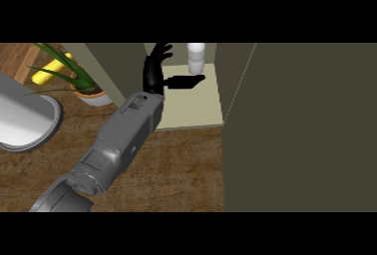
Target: Pick up the bottled water, place it into the cabinet and close the cabinet
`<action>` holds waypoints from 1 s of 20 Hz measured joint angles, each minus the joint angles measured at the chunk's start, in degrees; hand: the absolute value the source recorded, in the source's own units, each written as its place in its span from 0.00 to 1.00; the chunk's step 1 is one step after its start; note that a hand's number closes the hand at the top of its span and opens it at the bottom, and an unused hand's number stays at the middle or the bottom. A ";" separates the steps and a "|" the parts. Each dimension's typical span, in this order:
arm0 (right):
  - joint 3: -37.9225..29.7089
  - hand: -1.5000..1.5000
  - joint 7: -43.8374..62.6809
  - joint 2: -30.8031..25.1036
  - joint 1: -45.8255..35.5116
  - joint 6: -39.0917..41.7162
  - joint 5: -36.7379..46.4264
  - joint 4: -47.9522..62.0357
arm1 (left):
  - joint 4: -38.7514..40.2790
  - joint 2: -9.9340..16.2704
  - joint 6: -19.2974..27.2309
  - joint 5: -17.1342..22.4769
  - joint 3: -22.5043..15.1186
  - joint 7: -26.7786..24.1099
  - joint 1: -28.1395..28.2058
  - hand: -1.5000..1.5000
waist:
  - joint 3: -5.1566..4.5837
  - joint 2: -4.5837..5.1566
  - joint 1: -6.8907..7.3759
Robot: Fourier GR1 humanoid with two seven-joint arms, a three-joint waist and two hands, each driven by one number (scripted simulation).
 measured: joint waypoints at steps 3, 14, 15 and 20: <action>0.20 0.00 -0.03 0.39 -0.27 0.36 -0.16 0.22 | 1.69 0.17 -0.51 -0.18 0.73 -0.85 -1.38 0.00 | 0.01 0.02 0.06; -0.81 0.00 1.43 -0.24 -1.42 -1.47 -0.99 -0.22 | -0.53 -0.36 -6.15 1.94 3.12 -9.14 -2.50 0.00 | -0.02 -0.37 0.52; -1.23 0.00 1.53 -0.59 -1.74 -1.14 -1.07 -0.08 | -0.77 -0.37 -6.61 2.46 2.94 -10.16 -1.92 0.00 | -0.01 -0.38 0.41; -0.85 0.00 2.57 -0.29 -2.66 -1.82 -1.30 -0.26 | -4.10 -0.42 -7.56 5.83 0.66 -11.07 -0.31 0.00 | 0.01 -0.77 0.56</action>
